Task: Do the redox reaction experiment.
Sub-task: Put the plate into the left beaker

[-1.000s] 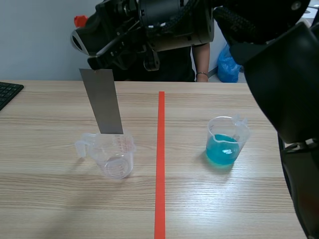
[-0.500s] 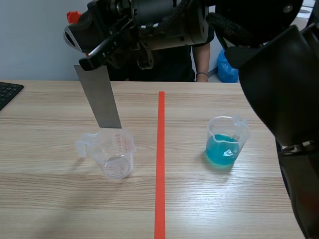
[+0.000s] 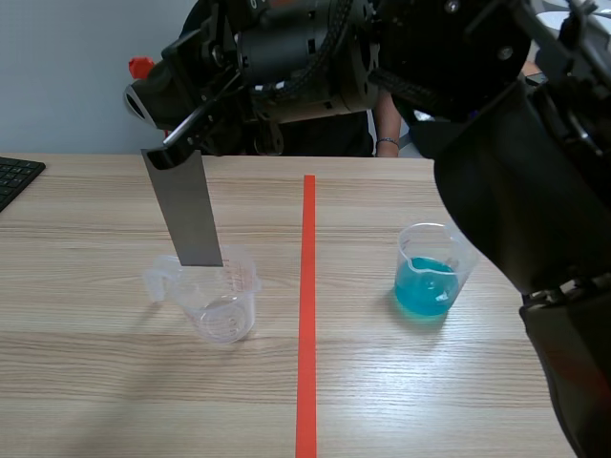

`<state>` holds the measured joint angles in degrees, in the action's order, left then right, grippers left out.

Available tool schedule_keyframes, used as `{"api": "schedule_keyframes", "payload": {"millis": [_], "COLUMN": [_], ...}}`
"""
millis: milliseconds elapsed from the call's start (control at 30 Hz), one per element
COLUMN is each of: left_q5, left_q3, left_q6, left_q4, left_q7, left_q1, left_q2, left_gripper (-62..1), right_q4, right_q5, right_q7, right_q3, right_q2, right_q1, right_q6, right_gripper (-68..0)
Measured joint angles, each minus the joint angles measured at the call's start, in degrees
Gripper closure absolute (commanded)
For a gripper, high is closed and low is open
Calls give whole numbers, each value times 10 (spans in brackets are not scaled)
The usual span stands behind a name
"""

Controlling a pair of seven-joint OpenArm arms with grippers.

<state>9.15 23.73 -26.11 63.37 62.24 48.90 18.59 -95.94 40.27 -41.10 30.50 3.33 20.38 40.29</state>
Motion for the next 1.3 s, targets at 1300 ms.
{"api": "schedule_keyframes", "payload": {"millis": [1300], "left_q5": [0], "left_q3": [0], "left_q6": [0], "left_q4": [0], "left_q7": [0], "left_q1": [0], "left_q2": [0], "left_gripper": [-42], "right_q4": [209], "right_q5": [-211], "right_q7": [207], "right_q3": [31], "right_q2": [0], "right_q1": [-1], "right_q6": [0], "right_gripper": [-240]}}
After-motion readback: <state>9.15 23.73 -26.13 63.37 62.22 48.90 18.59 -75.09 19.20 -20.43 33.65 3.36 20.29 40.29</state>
